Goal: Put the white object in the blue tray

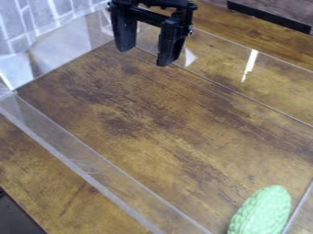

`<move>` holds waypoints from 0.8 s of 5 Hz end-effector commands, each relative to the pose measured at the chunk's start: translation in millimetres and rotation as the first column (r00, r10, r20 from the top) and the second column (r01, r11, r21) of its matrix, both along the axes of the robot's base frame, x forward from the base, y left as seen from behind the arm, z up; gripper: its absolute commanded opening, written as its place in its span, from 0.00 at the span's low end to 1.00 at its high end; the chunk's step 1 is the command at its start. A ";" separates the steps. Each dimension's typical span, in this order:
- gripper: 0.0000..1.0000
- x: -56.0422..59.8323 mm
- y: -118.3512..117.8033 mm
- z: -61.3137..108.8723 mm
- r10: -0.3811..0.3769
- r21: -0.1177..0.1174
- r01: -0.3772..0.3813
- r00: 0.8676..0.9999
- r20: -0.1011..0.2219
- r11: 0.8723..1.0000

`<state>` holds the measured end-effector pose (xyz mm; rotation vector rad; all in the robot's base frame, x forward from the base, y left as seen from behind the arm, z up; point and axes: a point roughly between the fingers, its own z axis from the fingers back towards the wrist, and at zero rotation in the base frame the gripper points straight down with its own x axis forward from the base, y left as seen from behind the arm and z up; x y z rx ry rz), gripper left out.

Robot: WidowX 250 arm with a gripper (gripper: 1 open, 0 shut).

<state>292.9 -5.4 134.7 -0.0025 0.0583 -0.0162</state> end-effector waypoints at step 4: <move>1.00 41.6 0.2 -22.0 -0.010 0.002 0.010 1.000 -0.001 1.000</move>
